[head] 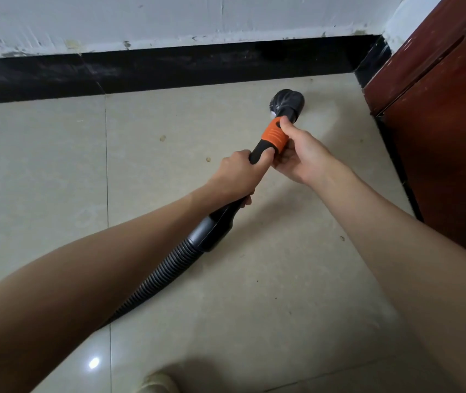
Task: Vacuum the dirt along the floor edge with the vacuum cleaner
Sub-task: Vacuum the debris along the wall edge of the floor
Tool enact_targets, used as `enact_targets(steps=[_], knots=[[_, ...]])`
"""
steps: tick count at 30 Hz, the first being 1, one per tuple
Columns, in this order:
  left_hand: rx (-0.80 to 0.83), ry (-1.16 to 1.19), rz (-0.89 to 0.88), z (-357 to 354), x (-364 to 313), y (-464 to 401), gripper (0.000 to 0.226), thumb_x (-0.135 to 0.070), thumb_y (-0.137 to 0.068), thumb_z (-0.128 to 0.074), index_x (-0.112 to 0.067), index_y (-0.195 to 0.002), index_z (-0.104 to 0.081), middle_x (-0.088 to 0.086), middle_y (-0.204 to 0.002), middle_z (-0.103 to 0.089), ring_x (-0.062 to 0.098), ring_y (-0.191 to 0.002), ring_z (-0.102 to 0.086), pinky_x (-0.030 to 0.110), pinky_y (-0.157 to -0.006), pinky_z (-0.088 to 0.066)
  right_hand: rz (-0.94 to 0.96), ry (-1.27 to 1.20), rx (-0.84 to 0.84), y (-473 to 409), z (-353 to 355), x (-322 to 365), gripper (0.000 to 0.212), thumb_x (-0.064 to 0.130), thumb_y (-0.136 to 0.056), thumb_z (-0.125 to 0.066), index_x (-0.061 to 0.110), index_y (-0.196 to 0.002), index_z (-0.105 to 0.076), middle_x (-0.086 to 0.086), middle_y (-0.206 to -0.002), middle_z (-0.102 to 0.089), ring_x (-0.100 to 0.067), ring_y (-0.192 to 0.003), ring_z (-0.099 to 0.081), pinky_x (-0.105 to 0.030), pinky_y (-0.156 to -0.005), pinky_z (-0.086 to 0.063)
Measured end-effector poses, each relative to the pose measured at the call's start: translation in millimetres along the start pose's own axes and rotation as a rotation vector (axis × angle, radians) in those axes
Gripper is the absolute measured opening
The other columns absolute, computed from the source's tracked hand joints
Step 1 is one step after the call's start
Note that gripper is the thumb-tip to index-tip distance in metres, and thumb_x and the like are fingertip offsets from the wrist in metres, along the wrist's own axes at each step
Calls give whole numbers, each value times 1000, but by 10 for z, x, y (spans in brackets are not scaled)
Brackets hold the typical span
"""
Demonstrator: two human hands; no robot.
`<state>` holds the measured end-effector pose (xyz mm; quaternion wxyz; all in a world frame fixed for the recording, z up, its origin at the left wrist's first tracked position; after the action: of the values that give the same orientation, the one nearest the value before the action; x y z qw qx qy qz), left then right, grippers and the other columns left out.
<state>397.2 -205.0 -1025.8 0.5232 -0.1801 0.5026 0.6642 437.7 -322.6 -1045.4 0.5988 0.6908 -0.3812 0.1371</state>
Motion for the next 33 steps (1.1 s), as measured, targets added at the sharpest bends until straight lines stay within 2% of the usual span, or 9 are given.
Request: enact_targets(steps=[3,8,16,20,26,30,33], knots=[[10,16,8,30,114,118,40,-46,-94,-42,-11,-75,-46,9,-57,-55,19,-32,-54,23,-35,-42,-27,-17,25,78,-56,-130,33,31,-96,-62,4,-114,-57,-11,-90,-66,-20,-72,-68,-28,-51,-56],[16,-47,25,-21,473,537,40,-51,-92,-44,-15,-76,-46,7,-61,-57,21,-38,-58,28,-40,-48,-141,-12,96,382,-39,-548,20,26,-98,-58,6,-99,-59,-9,-82,-64,-18,-70,-66,-25,-50,-56],[13,10,60,8,792,1011,40,-49,-89,-44,-10,-79,-46,9,-60,-58,19,-38,-58,28,-40,-48,-213,61,141,746,-109,-930,19,22,-97,-59,4,-104,-56,-12,-91,-64,-21,-78,-65,-28,-53,-57],[-10,-53,60,13,884,1231,40,-50,-90,-44,-12,-81,-45,9,-64,-60,20,-41,-61,33,-46,-51,-261,116,165,916,-139,-1101,14,20,-97,-60,6,-95,-57,-12,-87,-64,-19,-74,-65,-28,-54,-55],[108,-144,68,-184,907,1432,40,-55,-89,-44,-15,-84,-45,6,-67,-61,20,-45,-64,34,-50,-55,-299,122,193,1152,152,-1255,13,18,-97,-59,6,-98,-57,-12,-90,-64,-18,-77,-65,-26,-58,-57],[205,-159,11,-374,801,1468,39,-53,-91,-46,-15,-81,-44,5,-65,-59,17,-44,-62,27,-45,-52,-324,120,195,1242,464,-1184,13,17,-96,-59,5,-102,-57,-12,-93,-63,-20,-84,-63,-29,-69,-54],[269,-159,-13,-465,740,1482,37,-52,-90,-47,-16,-80,-44,2,-60,-59,16,-42,-61,23,-42,-48,-336,137,167,1283,661,-1152,14,16,-93,-62,3,-99,-59,-13,-94,-64,-21,-86,-64,-29,-66,-55]])
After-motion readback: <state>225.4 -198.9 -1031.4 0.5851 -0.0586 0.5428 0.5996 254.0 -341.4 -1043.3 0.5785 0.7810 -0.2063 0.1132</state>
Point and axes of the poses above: each hand's wrist, its own y-axis away from the middle knuckle, its own z-axis out of the back of the hand, x = y × z, the point moved 6 cm from there along -y, towards the middle knuckle
